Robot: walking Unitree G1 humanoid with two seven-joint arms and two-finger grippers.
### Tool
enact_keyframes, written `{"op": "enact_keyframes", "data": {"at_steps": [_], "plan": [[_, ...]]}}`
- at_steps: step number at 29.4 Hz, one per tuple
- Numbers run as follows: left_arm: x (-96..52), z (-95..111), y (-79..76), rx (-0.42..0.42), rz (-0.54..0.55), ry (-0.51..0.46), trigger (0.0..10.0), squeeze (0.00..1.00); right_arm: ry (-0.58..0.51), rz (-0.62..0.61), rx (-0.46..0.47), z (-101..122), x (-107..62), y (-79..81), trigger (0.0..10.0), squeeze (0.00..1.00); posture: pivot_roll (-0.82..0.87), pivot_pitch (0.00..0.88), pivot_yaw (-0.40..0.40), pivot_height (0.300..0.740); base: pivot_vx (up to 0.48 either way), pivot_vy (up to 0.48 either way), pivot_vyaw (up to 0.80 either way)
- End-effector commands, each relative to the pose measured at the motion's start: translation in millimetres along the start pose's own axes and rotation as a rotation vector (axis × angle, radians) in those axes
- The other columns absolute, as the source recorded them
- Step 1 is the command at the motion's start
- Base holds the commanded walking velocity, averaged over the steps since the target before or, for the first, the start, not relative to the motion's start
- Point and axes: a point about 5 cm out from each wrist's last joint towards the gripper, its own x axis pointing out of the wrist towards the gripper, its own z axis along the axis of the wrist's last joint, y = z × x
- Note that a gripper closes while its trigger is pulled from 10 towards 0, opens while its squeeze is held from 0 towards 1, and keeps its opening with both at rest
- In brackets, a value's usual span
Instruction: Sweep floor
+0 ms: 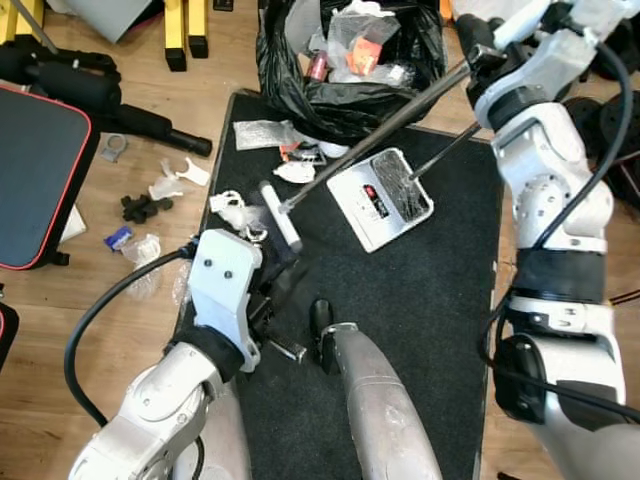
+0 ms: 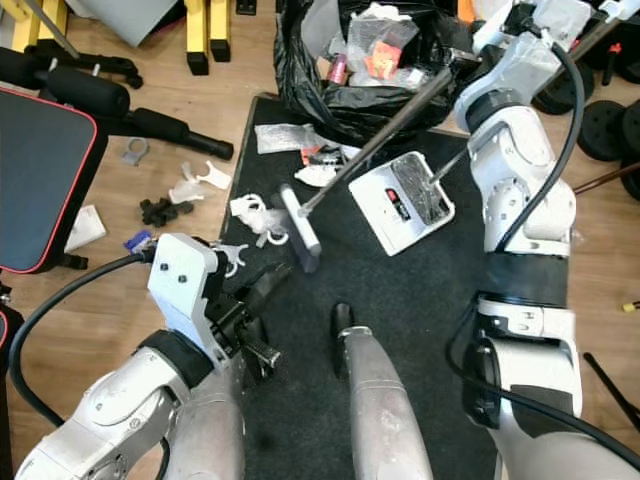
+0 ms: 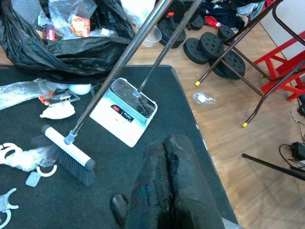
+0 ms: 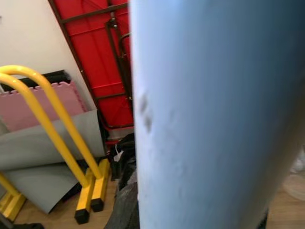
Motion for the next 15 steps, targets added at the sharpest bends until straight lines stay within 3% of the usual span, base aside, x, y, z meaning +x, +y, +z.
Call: {"op": "enact_keyframes", "data": {"at_steps": [1,5,8,9,10,12,15], "plan": [[-1.9,-6,-4.5,-0.024,-0.043,0.023,10.0,0.00,0.036,-0.046,-0.009,-2,-8.7,-11.8,10.0,0.00,-0.13,0.443,-0.166,0.740,0.000,0.000,0.00],[-0.8,-7,-3.8,-0.026,-0.044,0.023,10.0,0.00,0.026,-0.055,0.008,5,-11.1,-12.6,10.0,0.00,-0.14,0.441,-0.164,0.740,0.000,0.000,0.00],[1.0,-8,-2.8,-0.027,-0.045,0.024,10.0,0.00,-0.050,-0.056,0.071,24,-10.9,-10.3,10.0,0.00,-0.14,0.440,-0.164,0.740,0.000,0.000,0.00],[1.8,-9,-2.6,-0.027,-0.046,0.023,10.0,0.00,-0.124,-0.030,0.132,39,-9.0,-5.5,10.0,0.00,-0.14,0.438,-0.163,0.740,0.000,0.000,0.00],[1.8,-9,-2.6,-0.027,-0.046,0.023,10.0,0.00,-0.124,-0.030,0.132,39,-9.0,-5.5,10.0,0.00,-0.14,0.438,-0.163,0.740,0.000,0.000,0.00],[2.6,-10,-2.6,-0.028,-0.045,0.024,10.0,0.00,-0.233,0.046,0.223,61,-7.4,4.7,10.0,0.00,-0.13,0.432,-0.165,0.740,0.000,0.000,0.00],[2.8,-11,-2.8,-0.028,-0.046,0.024,10.0,0.00,-0.242,0.070,0.238,65,-8.1,8.2,10.0,0.00,-0.13,0.429,-0.167,0.740,0.000,0.000,0.00]]}}
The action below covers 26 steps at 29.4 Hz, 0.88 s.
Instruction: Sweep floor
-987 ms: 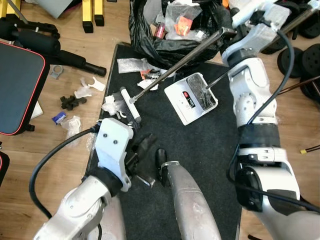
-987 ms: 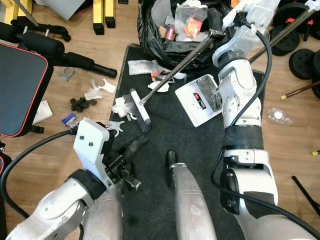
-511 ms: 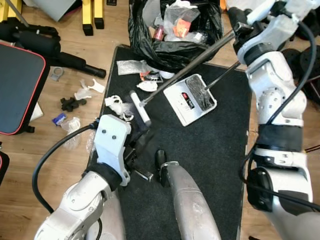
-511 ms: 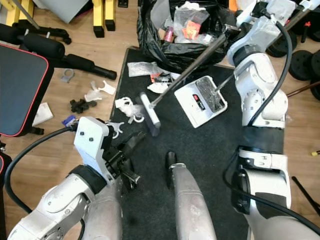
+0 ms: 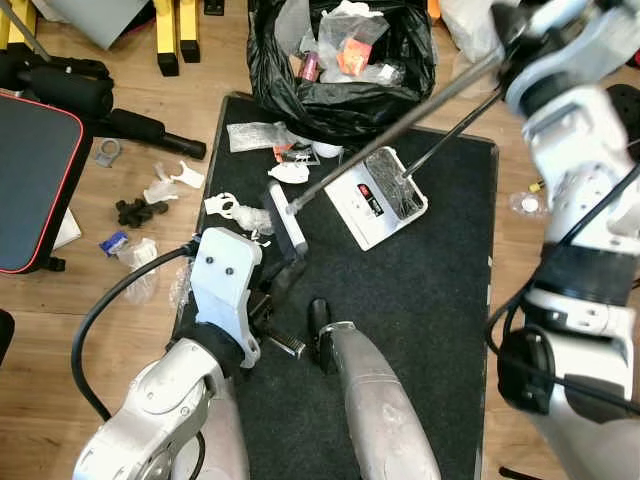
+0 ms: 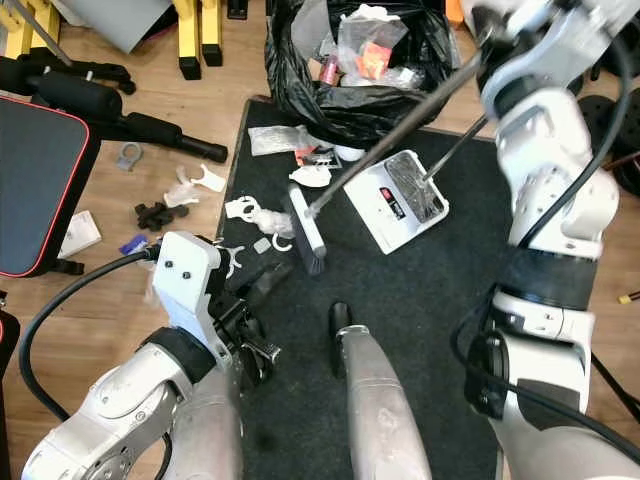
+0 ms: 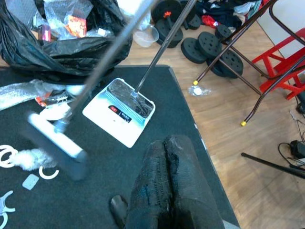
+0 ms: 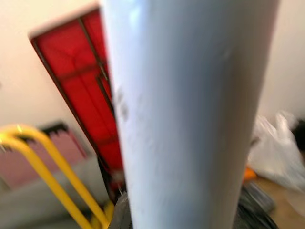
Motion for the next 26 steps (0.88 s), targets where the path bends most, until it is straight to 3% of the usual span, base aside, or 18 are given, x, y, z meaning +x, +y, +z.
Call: {"op": "enact_keyframes", "data": {"at_steps": [1,8,10,12,15,18,23,26], "plan": [[-1.6,-8,-5.5,-0.024,-0.052,0.029,10.0,0.00,-0.084,0.057,0.064,15,-3.7,5.9,10.0,0.00,-0.13,0.429,-0.167,0.740,0.000,0.000,0.00],[-1.9,-8,-6.7,-0.027,-0.052,0.027,10.0,0.00,-0.063,0.077,0.094,12,-4.7,10.9,10.0,0.00,-0.13,0.429,-0.171,0.740,0.000,0.000,0.00],[-2.7,-7,-8.2,-0.031,-0.054,0.024,10.0,0.00,-0.052,0.093,0.173,3,-3.8,14.3,10.0,0.00,-0.13,0.439,-0.172,0.740,0.000,0.000,0.00],[-2.7,-7,-8.2,-0.031,-0.054,0.024,10.0,0.00,-0.052,0.093,0.173,3,-3.8,14.3,10.0,0.00,-0.13,0.439,-0.172,0.740,0.000,0.000,0.00],[-4.0,-5,-9.9,-0.035,-0.059,0.022,10.0,0.00,-0.005,0.111,0.290,-28,-3.0,14.9,10.0,0.00,-0.12,0.453,-0.172,0.740,0.000,0.000,0.00],[-4.6,-5,-10.3,-0.034,-0.060,0.021,10.0,0.00,0.007,0.112,0.318,-41,-2.3,14.0,10.0,0.00,-0.12,0.453,-0.172,0.740,0.000,0.000,0.00],[-5.3,-4,-10.6,-0.033,-0.060,0.021,10.0,0.00,0.048,0.106,0.293,-55,-3.0,11.9,10.0,0.00,-0.11,0.460,-0.172,0.740,0.000,0.000,0.00],[-6.1,-3,-10.9,-0.032,-0.061,0.022,10.0,0.00,0.147,0.046,0.192,-85,-9.3,-2.6,10.0,0.00,-0.11,0.466,-0.171,0.740,0.000,0.000,0.00]]}}
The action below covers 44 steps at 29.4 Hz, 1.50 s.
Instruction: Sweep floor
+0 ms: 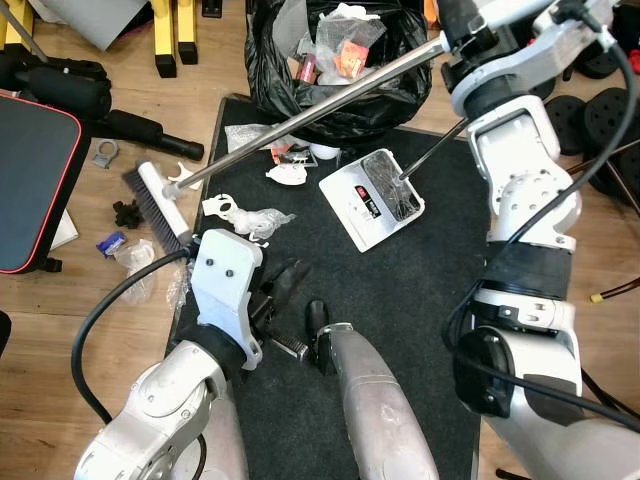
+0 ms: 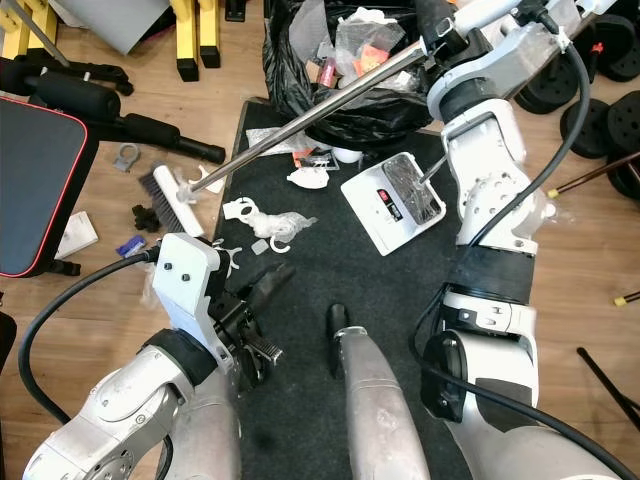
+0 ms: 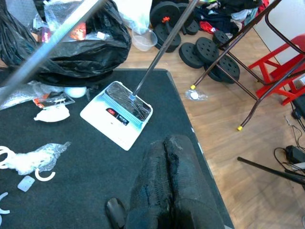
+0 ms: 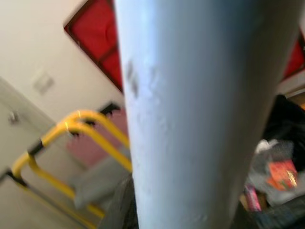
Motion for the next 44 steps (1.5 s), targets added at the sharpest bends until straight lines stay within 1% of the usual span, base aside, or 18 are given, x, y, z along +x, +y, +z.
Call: {"op": "enact_keyframes", "data": {"at_steps": [1,2,3,5,6,10,12,16,20,22,23,25,26,31,44], "plan": [[-4.0,-3,-8.4,-0.022,-0.051,0.024,10.0,0.00,0.045,-0.091,-0.072,-15,-10.3,-25.0,10.0,0.00,-0.11,0.466,-0.171,0.740,0.000,0.000,0.00],[-4.0,-3,-8.4,-0.022,-0.051,0.024,10.0,0.00,0.045,-0.091,-0.072,-15,-10.3,-25.0,10.0,0.00,-0.11,0.466,-0.171,0.740,0.000,0.000,0.00],[-4.3,-3,-8.4,-0.021,-0.051,0.024,10.0,0.00,0.054,-0.105,-0.099,-16,-12.3,-28.1,10.0,0.00,-0.11,0.469,-0.170,0.740,0.000,0.000,0.00],[-4.6,-3,-8.4,-0.021,-0.050,0.025,10.0,0.00,0.035,-0.097,-0.129,-9,-12.7,-26.4,10.0,0.00,-0.11,0.469,-0.170,0.740,0.000,0.000,0.00],[-4.6,-3,-8.4,-0.021,-0.050,0.025,10.0,0.00,0.035,-0.097,-0.129,-9,-12.7,-26.4,10.0,0.00,-0.11,0.469,-0.170,0.740,0.000,0.000,0.00],[-3.8,-3,-7.7,-0.022,-0.051,0.024,10.0,0.00,0.006,-0.075,-0.176,4,-11.2,-20.0,10.0,0.00,-0.12,0.463,-0.168,0.740,0.000,0.000,0.00],[-3.8,-3,-7.7,-0.022,-0.051,0.024,10.0,0.00,0.006,-0.075,-0.176,4,-11.2,-20.0,10.0,0.00,-0.12,0.463,-0.168,0.740,0.000,0.000,0.00],[-1.9,-4,-5.8,-0.021,-0.049,0.025,10.0,0.00,-0.007,-0.049,-0.212,14,-9.9,-10.6,10.0,0.00,-0.12,0.453,-0.166,0.740,0.000,0.000,0.00],[-0.9,-5,-5.0,-0.020,-0.048,0.025,10.0,0.00,-0.001,-0.045,-0.230,15,-10.1,-8.9,10.0,0.00,-0.13,0.446,-0.164,0.740,0.000,0.000,0.00],[0.1,-5,-4.4,-0.019,-0.048,0.025,10.0,0.00,0.007,-0.051,-0.246,16,-10.6,-9.1,10.0,0.00,-0.13,0.443,-0.164,0.740,0.000,0.000,0.00],[1.0,-6,-4.1,-0.017,-0.048,0.024,10.0,0.00,0.023,-0.078,-0.267,15,-12.1,-13.5,10.0,0.00,-0.13,0.438,-0.165,0.740,0.000,0.000,0.00],[1.0,-6,-4.1,-0.017,-0.048,0.024,10.0,0.00,0.023,-0.078,-0.267,15,-12.1,-13.5,10.0,0.00,-0.13,0.438,-0.165,0.740,0.000,0.000,0.00],[1.7,-6,-3.8,-0.016,-0.048,0.024,10.0,0.00,0.035,-0.107,-0.282,16,-13.5,-18.3,10.0,0.00,-0.13,0.438,-0.165,0.740,0.000,0.000,0.00],[2.7,-7,-3.7,-0.014,-0.049,0.024,10.0,0.00,0.050,-0.157,-0.308,21,-16.9,-25.5,10.0,0.00,-0.13,0.433,-0.165,0.740,0.000,0.000,0.00],[7.8,-10,-3.6,-0.009,-0.053,0.031,10.0,0.00,0.059,-0.212,-0.387,35,-18.7,-27.7,10.0,0.00,-0.15,0.405,-0.174,0.740,0.000,0.000,0.00]]}}
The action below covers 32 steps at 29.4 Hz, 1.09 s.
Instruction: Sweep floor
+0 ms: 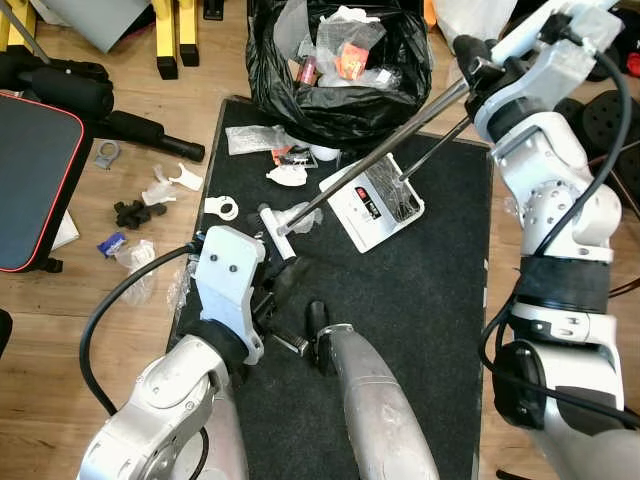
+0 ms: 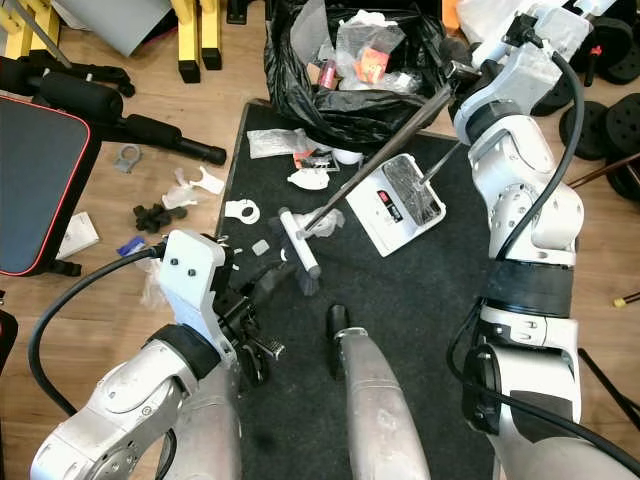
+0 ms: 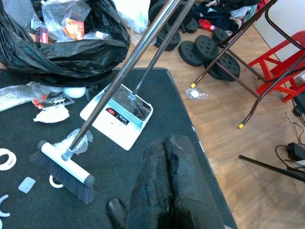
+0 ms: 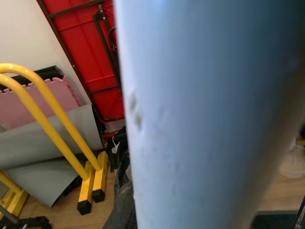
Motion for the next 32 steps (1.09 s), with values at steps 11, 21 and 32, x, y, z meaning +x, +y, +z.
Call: {"op": "enact_keyframes", "data": {"at_steps": [11,21,32], "plan": [[1.1,-10,-5.5,-0.022,-0.049,0.033,10.0,0.00,-0.002,-0.055,-0.100,10,-7.0,-12.7,10.0,0.00,-0.16,0.396,-0.176,0.740,0.000,0.000,0.00],[1.5,-11,-6.0,-0.028,-0.049,0.031,10.0,0.00,-0.036,-0.049,-0.179,21,-8.5,-12.8,10.0,0.00,-0.16,0.393,-0.177,0.740,0.000,0.000,0.00],[2.4,-14,-4.4,-0.034,-0.054,0.066,10.0,0.00,-0.169,0.235,0.113,41,-12.3,28.5,10.0,0.00,-0.16,0.380,-0.175,0.740,0.000,0.000,0.00]]}}
